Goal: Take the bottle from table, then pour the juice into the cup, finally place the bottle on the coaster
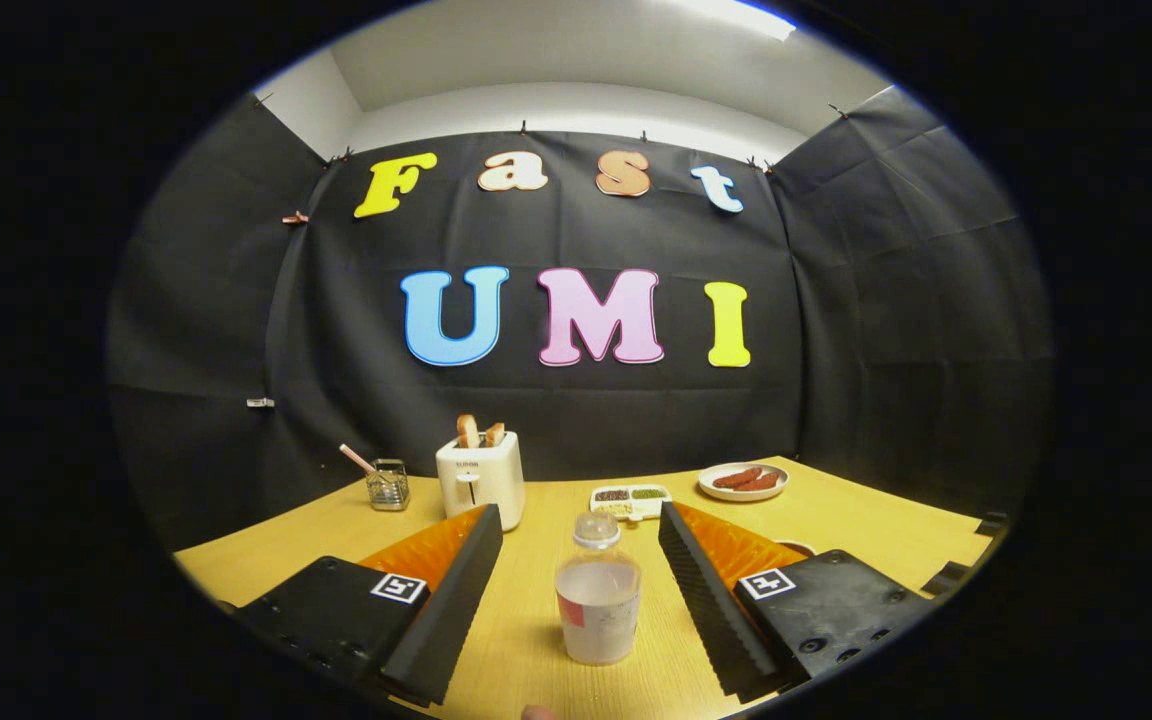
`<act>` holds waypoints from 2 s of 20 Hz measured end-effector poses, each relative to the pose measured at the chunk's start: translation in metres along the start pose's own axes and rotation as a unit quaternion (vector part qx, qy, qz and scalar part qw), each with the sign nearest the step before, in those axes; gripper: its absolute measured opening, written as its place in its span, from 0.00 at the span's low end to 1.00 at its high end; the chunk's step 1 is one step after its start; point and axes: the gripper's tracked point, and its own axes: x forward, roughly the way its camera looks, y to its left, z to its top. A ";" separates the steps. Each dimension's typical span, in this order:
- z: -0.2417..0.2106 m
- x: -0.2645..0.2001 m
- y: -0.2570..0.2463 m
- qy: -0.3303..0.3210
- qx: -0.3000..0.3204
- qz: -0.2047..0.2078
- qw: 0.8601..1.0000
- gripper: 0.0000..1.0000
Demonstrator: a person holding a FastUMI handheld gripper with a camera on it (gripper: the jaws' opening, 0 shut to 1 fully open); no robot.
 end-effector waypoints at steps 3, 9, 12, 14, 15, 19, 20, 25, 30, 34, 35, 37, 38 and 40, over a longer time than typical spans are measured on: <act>-0.037 0.006 -0.003 0.012 -0.006 -0.001 1.000 0.97; -0.083 0.020 -0.007 0.020 -0.005 -0.006 1.000 0.97; -0.087 0.028 -0.008 0.009 -0.007 -0.009 1.000 0.97; -0.088 0.039 -0.015 0.009 -0.007 -0.017 1.000 0.97; -0.091 0.042 -0.015 0.017 -0.007 -0.015 1.000 0.97; -0.092 0.060 -0.003 0.017 -0.006 0.010 1.000 0.98; -0.091 0.062 -0.003 0.018 -0.005 0.013 1.000 0.95; -0.076 0.065 0.015 0.047 -0.015 0.035 0.998 0.74; 0.024 0.063 0.039 0.010 0.003 0.020 1.000 0.74; 0.065 0.048 0.055 0.010 0.005 0.031 0.999 0.74; 0.075 0.044 0.057 0.005 -0.002 0.032 0.999 0.74; 0.088 0.037 0.056 0.001 -0.005 0.033 0.999 0.74; 0.095 0.034 0.055 -0.002 -0.001 0.032 0.999 0.74; 0.103 0.033 0.051 -0.005 0.004 0.023 1.000 0.74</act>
